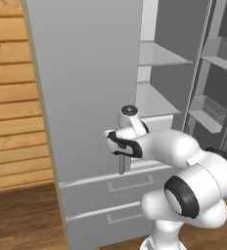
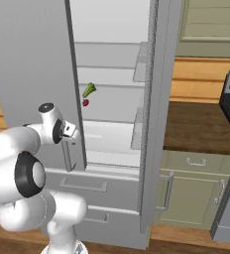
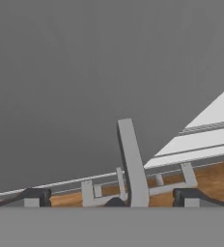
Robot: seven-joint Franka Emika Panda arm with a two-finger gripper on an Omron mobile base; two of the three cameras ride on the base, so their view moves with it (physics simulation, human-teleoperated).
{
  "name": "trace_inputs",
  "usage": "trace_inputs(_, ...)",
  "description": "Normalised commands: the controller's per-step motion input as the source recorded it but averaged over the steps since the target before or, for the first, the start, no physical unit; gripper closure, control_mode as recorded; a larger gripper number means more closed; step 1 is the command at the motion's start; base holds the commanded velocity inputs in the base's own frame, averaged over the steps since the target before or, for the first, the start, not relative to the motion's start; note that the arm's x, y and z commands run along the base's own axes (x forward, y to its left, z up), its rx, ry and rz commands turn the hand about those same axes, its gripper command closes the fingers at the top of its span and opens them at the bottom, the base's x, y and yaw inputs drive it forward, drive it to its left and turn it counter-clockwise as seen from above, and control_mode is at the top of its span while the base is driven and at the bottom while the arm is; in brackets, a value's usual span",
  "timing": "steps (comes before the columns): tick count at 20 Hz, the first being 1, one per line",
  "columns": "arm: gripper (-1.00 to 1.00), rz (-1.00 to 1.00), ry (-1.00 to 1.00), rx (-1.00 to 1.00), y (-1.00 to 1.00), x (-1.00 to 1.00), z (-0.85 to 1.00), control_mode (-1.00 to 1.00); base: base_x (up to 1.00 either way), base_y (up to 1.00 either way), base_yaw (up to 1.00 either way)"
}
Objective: Take the strawberry from the fridge and place it on top of the pancake, located on the dining counter.
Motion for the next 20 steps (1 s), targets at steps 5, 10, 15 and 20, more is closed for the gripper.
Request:
trace_inputs(5,1.0,0.0,0.0,0.0,0.0,0.09,-0.05,-1.0,0.0,0.0,0.0)
trace_inputs(10,1.0,-0.05,-0.01,0.0,0.0,-0.09,-0.05,-1.0,0.0,0.0,0.0)
trace_inputs(15,1.0,-0.17,0.0,0.0,0.01,-0.45,-0.03,-1.0,0.0,0.0,0.0)
trace_inputs(20,1.0,-0.25,0.06,-0.03,0.35,-0.71,-0.11,-1.0,0.0,0.0,0.0)
